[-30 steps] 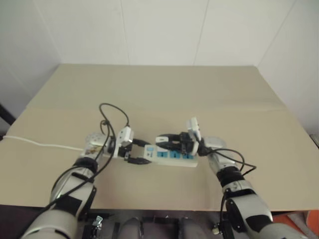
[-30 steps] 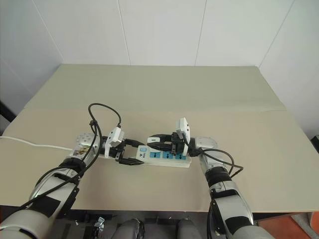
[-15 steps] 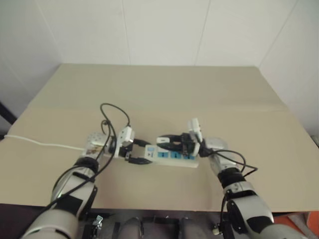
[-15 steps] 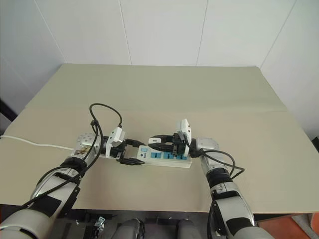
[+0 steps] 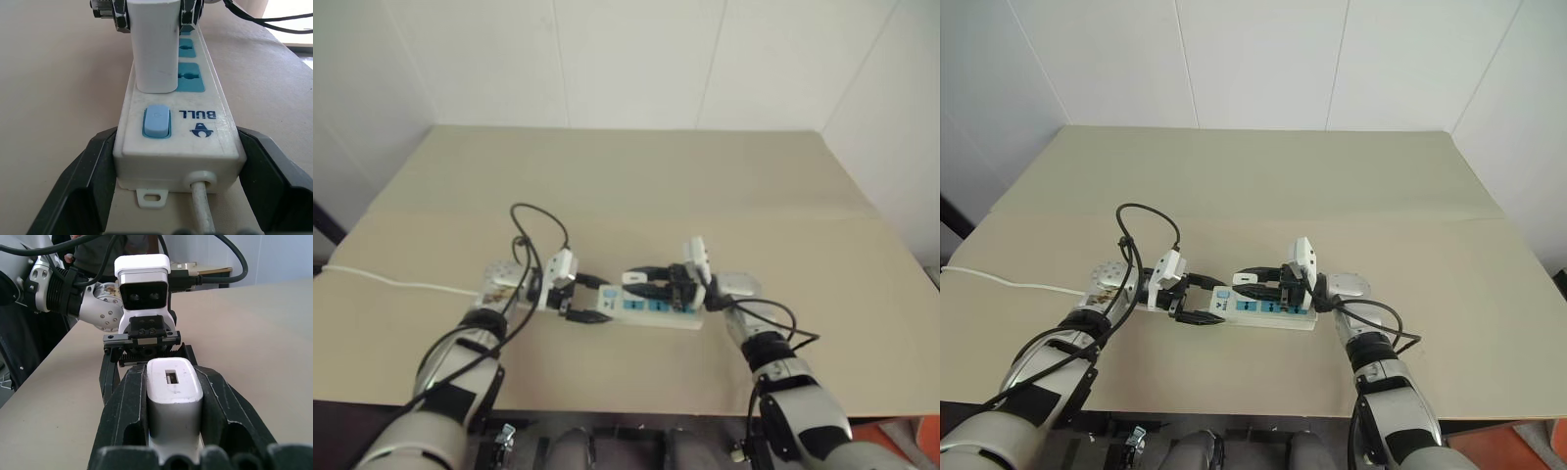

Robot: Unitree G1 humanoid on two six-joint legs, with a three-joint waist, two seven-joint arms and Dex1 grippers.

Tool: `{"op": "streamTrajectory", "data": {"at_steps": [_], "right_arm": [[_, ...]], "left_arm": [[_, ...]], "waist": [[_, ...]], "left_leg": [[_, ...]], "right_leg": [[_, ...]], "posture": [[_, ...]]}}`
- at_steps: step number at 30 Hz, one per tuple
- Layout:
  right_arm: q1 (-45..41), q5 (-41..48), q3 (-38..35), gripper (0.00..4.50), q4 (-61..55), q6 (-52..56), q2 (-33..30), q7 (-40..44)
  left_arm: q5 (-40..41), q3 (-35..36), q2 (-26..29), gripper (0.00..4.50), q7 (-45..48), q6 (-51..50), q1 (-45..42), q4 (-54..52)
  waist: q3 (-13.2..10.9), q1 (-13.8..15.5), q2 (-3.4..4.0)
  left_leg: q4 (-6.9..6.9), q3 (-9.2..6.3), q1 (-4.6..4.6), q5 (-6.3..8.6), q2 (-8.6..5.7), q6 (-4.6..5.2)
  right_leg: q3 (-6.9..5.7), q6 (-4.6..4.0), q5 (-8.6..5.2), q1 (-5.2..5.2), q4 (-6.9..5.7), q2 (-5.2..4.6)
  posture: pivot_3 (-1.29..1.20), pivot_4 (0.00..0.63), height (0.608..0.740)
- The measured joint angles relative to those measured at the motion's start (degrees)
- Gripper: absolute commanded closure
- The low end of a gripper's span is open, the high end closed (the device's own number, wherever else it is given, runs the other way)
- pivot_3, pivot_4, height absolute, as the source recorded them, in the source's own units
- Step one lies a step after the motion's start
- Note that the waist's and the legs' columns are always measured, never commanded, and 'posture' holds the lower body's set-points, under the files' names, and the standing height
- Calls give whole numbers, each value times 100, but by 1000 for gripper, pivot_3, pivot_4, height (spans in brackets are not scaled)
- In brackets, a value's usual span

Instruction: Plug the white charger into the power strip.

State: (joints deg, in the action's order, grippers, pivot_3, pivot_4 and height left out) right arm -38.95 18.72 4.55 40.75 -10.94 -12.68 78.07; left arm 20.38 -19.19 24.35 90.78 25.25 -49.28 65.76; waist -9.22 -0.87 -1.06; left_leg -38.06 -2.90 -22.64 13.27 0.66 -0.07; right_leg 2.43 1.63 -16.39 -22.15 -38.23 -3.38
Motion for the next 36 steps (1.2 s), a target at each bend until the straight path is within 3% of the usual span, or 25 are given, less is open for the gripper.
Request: {"op": "streamTrajectory", "data": {"at_steps": [36], "right_arm": [[17, -58, 334, 3376, 2, -267, -83, -374]], "left_arm": [[-16, -6, 14, 1236, -73, -42, 14, 122]], "waist": [[7, -44, 2]], "left_leg": [[18, 5, 89, 1, 5, 0]], "right_leg": [[3, 2, -2, 84, 15, 3]], "posture": [[0, 150, 740]]}}
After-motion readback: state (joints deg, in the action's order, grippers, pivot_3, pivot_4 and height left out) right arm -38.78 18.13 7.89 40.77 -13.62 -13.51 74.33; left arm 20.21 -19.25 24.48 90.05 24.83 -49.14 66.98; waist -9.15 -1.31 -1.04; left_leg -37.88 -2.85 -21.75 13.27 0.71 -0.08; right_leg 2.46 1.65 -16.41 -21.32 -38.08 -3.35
